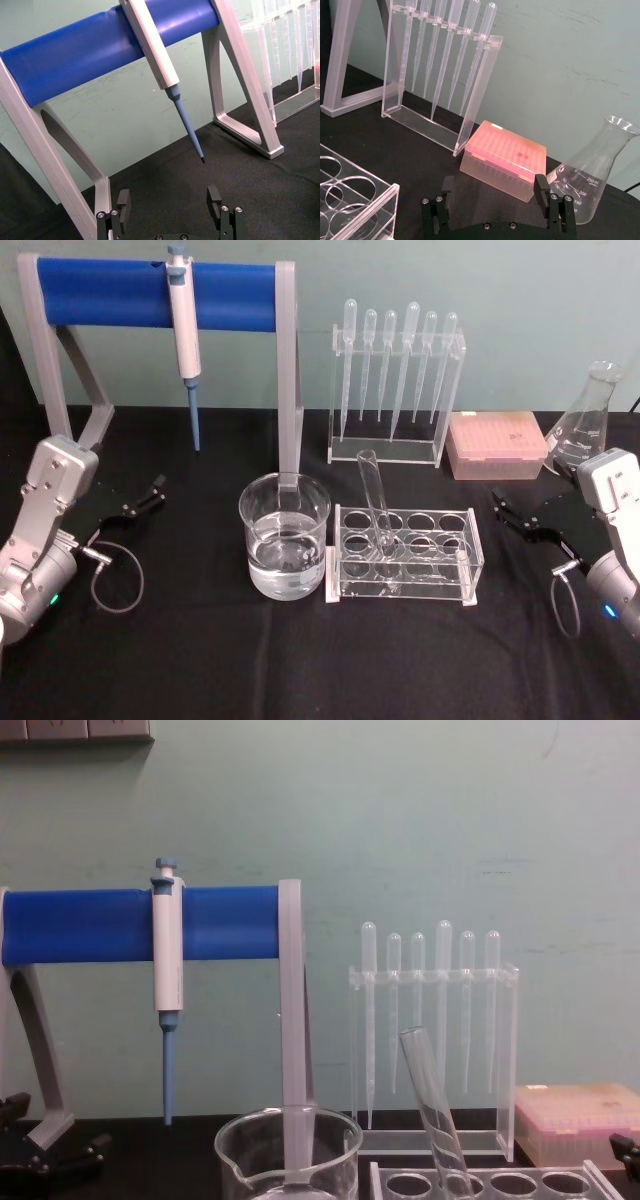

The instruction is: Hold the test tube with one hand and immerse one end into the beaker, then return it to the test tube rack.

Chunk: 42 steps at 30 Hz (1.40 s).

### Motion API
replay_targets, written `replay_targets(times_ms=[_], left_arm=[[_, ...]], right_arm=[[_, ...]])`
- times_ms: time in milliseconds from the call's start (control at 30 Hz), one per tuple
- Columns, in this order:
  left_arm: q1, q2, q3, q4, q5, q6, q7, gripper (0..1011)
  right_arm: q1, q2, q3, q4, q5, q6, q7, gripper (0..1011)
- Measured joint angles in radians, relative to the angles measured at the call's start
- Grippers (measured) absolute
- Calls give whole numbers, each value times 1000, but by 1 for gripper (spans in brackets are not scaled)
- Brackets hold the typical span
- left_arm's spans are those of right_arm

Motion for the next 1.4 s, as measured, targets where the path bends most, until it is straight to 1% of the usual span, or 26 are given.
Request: replay_targets(times_ms=[900, 967, 1067, 1100, 1167, 1200, 1300, 1333, 1367, 1400], left_arm=[[0, 0, 0, 0, 0, 0, 0, 1000], [0, 0, 0, 0, 0, 0, 0, 1000], [0, 0, 0, 0, 0, 0, 0, 1000], [0, 0, 0, 0, 0, 0, 0, 1000], [0, 0, 0, 0, 0, 0, 0, 1000], [0, 0, 0, 0, 0, 0, 0, 1000], [0, 0, 0, 0, 0, 0, 0, 1000], [0, 0, 0, 0, 0, 0, 0, 1000], [0, 0, 0, 0, 0, 0, 0, 1000], [0, 0, 0, 0, 0, 0, 0, 1000]], right_arm=[[0, 0, 0, 0, 0, 0, 0, 1002], [-10, 4, 8, -10, 0, 0, 1, 1002], [-50, 26, 30, -63, 1, 0, 1, 1002], [-79, 42, 43, -103, 1, 3, -8, 1002], [-113, 61, 58, -154, 0, 7, -18, 1002], [-151, 83, 73, -211, -1, 13, -25, 1002], [-195, 108, 92, -278, 5, 16, -25, 1002], [-219, 121, 102, -316, 20, 17, -12, 1002], [-228, 125, 105, -331, 30, 17, -1, 1002], [-239, 131, 107, -357, 50, 17, 28, 1002]])
